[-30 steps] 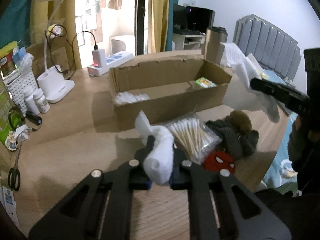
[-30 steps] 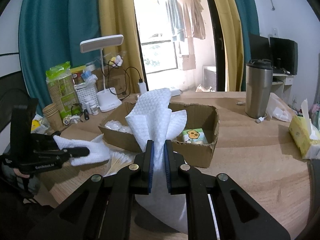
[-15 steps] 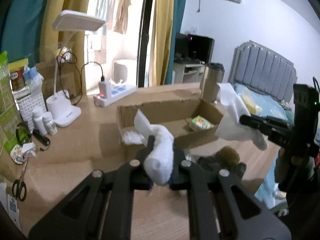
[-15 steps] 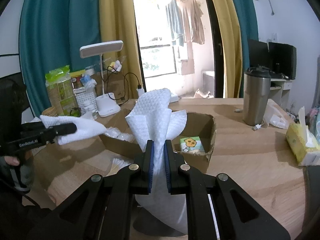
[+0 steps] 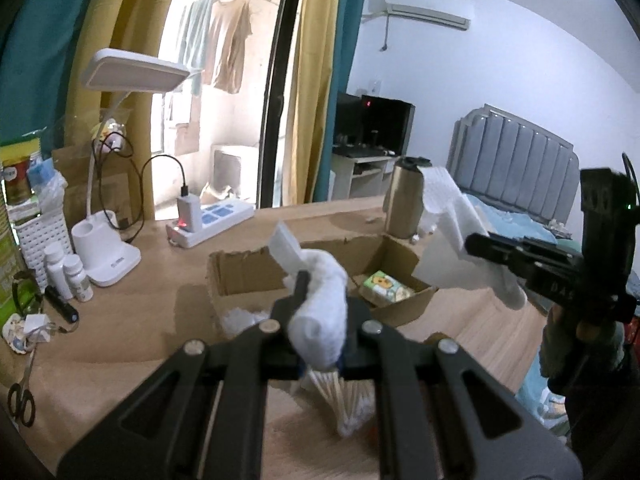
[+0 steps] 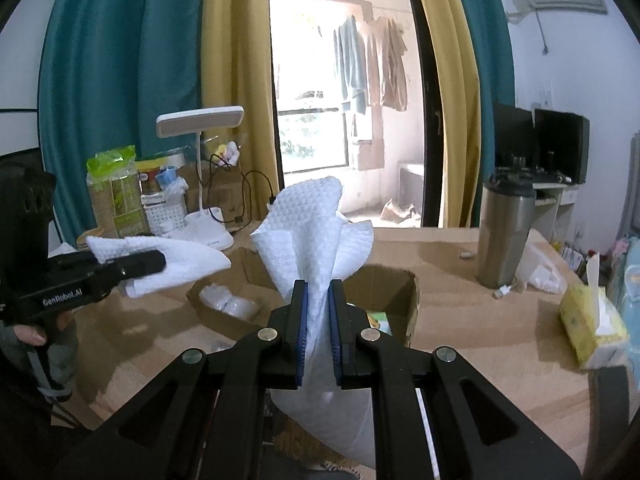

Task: Organize soft objects
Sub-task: 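Grasp a white cloth with the left gripper while the right gripper holds the towel up, then lower both cloths into the box and open both grippers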

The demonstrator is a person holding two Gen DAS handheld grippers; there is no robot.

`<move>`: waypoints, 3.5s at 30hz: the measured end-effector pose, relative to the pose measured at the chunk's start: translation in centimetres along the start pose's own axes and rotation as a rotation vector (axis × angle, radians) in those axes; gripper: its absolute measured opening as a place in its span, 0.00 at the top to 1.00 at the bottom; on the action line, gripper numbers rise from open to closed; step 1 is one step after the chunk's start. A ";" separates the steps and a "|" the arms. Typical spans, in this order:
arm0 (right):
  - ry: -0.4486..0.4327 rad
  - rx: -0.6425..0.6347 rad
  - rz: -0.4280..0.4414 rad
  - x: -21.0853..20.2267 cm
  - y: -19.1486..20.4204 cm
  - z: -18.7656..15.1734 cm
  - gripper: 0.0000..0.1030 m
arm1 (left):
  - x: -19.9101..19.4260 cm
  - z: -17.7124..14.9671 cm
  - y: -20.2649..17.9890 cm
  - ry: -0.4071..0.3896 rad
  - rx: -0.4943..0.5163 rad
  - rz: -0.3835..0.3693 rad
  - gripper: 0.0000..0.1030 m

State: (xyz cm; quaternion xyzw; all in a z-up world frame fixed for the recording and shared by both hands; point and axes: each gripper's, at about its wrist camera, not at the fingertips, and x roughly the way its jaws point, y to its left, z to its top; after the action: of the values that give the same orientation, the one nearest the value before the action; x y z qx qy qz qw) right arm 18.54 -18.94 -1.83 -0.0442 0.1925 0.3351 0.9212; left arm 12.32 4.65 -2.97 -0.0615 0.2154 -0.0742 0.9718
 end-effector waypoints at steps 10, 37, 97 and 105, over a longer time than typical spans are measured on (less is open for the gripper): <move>-0.035 -0.003 -0.021 1.1 -0.2 1.9 0.89 | 1.5 0.6 0.5 -0.023 -0.050 -0.027 0.90; 0.065 0.114 0.150 9.9 -0.7 3.6 0.89 | 7.2 0.6 0.8 0.010 -0.101 -0.016 0.89; 0.153 0.055 -0.006 4.6 -2.4 0.5 0.41 | 6.3 -0.2 0.5 0.117 -0.114 0.016 0.30; 0.156 0.059 -0.029 3.3 -2.6 -0.1 0.41 | 5.1 -0.6 0.6 0.115 -0.120 0.017 0.29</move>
State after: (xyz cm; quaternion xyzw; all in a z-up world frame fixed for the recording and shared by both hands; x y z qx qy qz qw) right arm 22.47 -19.01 -3.29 -0.0458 0.2729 0.3112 0.9092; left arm 16.69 4.29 -5.67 -0.1135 0.2756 -0.0563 0.9529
